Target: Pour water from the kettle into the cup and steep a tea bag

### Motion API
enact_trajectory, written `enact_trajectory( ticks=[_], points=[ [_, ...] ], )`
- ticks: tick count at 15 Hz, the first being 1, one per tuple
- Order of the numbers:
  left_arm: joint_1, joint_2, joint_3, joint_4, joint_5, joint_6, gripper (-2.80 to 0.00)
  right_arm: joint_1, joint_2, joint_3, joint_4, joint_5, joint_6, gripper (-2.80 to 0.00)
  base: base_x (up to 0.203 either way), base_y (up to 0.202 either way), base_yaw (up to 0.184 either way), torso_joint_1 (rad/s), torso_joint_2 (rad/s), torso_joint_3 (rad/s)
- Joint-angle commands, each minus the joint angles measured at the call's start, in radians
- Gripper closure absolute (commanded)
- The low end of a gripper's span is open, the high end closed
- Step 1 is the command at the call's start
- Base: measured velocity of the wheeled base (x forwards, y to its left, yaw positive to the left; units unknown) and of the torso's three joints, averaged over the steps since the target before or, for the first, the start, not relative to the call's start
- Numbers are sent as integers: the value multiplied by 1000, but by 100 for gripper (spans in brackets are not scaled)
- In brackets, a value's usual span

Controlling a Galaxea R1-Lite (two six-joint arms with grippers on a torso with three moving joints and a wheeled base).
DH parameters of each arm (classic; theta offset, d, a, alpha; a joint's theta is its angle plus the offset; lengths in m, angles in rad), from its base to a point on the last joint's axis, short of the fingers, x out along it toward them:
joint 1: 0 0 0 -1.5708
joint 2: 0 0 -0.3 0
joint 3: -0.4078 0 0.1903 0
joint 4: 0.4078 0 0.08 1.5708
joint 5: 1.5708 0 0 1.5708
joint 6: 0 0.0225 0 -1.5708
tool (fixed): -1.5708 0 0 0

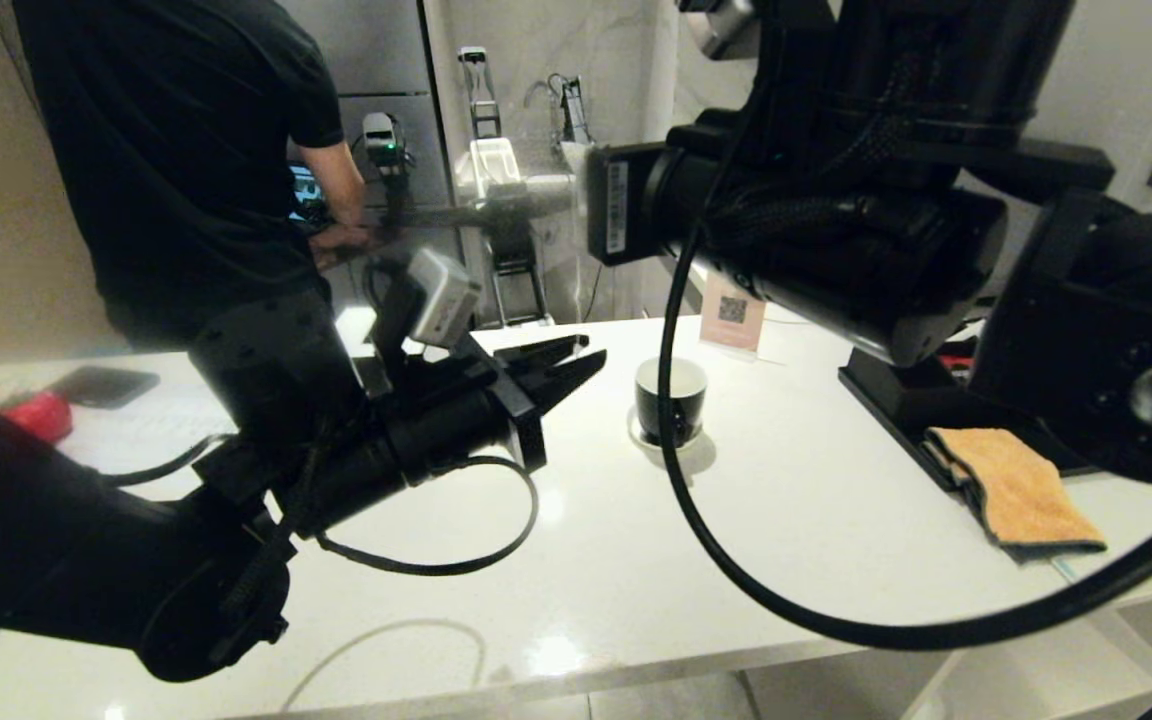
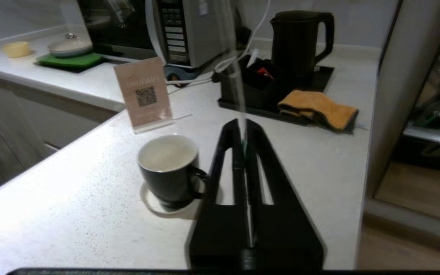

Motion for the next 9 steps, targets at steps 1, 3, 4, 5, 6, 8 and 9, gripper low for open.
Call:
enact_trajectory(
  ticks=[1, 3, 4, 5, 6, 8, 9],
  points=[
    [0, 2, 0, -8, -2, 0, 0, 0, 0, 0, -3, -1, -1, 0, 0, 0, 0, 0, 0, 0],
    [0, 0, 1, -8, -1, 0, 0, 0, -2, 0, -3, -1, -1, 0, 0, 0, 0, 0, 0, 0],
    [0, 0, 1, -8, 0, 0, 0, 0, -2, 0, -3, -1, -1, 0, 0, 0, 0, 0, 0, 0],
    [0, 0, 1, -8, 0, 0, 0, 0, -2, 0, -3, -1, -1, 0, 0, 0, 0, 0, 0, 0],
    [0, -1, 3, -8, 0, 0, 0, 0, -2, 0, -3, -1, -1, 0, 0, 0, 0, 0, 0, 0],
    [0, -3, 3, -8, 0, 0, 0, 0, -2, 0, -3, -1, -1, 0, 0, 0, 0, 0, 0, 0],
    [0, -4, 3, -8, 0, 0, 0, 0, -2, 0, -3, -1, -1, 0, 0, 0, 0, 0, 0, 0]
  ],
)
